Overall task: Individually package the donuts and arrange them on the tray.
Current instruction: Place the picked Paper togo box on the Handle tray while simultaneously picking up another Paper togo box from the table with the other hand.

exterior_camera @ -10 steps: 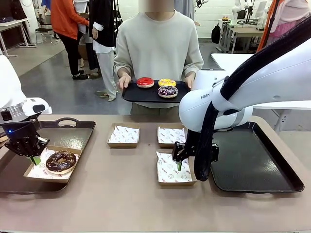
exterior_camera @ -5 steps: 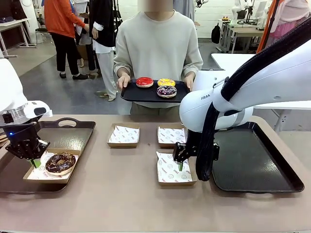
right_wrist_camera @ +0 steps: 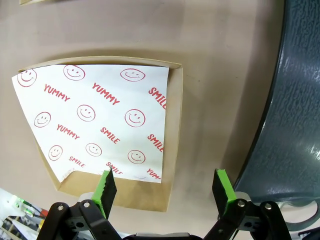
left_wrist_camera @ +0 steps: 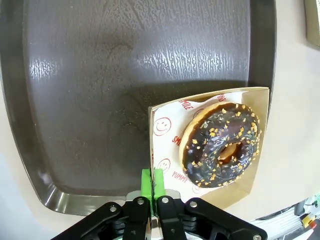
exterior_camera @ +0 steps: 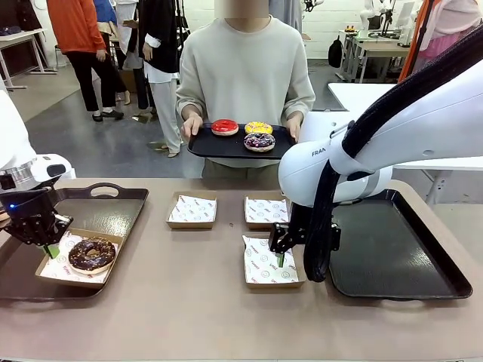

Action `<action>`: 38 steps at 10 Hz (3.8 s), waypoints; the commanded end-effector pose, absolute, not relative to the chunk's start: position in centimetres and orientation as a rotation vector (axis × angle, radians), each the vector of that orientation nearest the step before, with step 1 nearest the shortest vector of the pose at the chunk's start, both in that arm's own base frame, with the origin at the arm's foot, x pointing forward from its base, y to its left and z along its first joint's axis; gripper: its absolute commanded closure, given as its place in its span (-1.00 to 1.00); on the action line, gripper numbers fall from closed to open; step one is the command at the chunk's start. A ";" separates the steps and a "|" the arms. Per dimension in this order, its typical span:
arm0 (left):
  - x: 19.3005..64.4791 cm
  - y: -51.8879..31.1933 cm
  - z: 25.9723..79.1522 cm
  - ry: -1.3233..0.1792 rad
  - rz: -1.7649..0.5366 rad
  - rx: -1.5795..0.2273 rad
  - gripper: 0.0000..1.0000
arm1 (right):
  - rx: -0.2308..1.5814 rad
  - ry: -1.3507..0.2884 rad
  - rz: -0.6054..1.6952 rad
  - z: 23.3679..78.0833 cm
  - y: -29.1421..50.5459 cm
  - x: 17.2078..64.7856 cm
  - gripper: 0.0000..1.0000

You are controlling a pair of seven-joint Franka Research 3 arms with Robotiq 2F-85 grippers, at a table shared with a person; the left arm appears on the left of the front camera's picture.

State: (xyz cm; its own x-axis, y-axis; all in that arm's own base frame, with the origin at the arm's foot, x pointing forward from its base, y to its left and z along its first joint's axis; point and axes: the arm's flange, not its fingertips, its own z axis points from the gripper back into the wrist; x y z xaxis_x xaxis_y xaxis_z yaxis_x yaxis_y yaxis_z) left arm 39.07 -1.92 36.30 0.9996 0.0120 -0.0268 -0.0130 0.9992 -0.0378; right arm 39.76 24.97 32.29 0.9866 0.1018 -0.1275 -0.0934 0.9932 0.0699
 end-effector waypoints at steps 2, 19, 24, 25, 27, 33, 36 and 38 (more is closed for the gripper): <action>39.1 -2.0 35.8 0.030 0.012 -0.046 0.98 | 0.080 0.132 0.111 31.8 25.5 40.0 -1.00; 38.2 -1.0 38.1 0.051 0.013 -0.282 -1.00 | 0.134 0.102 0.044 37.0 24.1 37.9 1.00; 35.6 6.5 44.2 0.002 0.091 -0.916 -1.00 | 0.071 0.109 0.014 51.0 19.0 39.6 1.00; 35.7 8.9 44.1 0.005 0.142 -1.017 -1.00 | 0.078 0.129 0.013 52.4 18.6 41.2 1.00; 36.2 13.3 43.0 0.023 0.201 -1.134 -1.00 | 0.097 0.174 0.023 54.7 18.2 45.5 1.00; 34.6 20.1 40.4 -0.122 0.256 -1.327 -1.00 | 0.054 0.216 0.025 55.9 21.8 53.8 1.00; 34.1 21.1 40.5 -0.153 0.269 -1.300 -1.00 | 0.053 0.213 0.008 55.1 22.3 55.4 1.00; 34.0 20.6 40.3 -0.110 0.285 -1.309 -1.00 | 0.081 0.214 0.034 54.4 22.1 54.6 1.00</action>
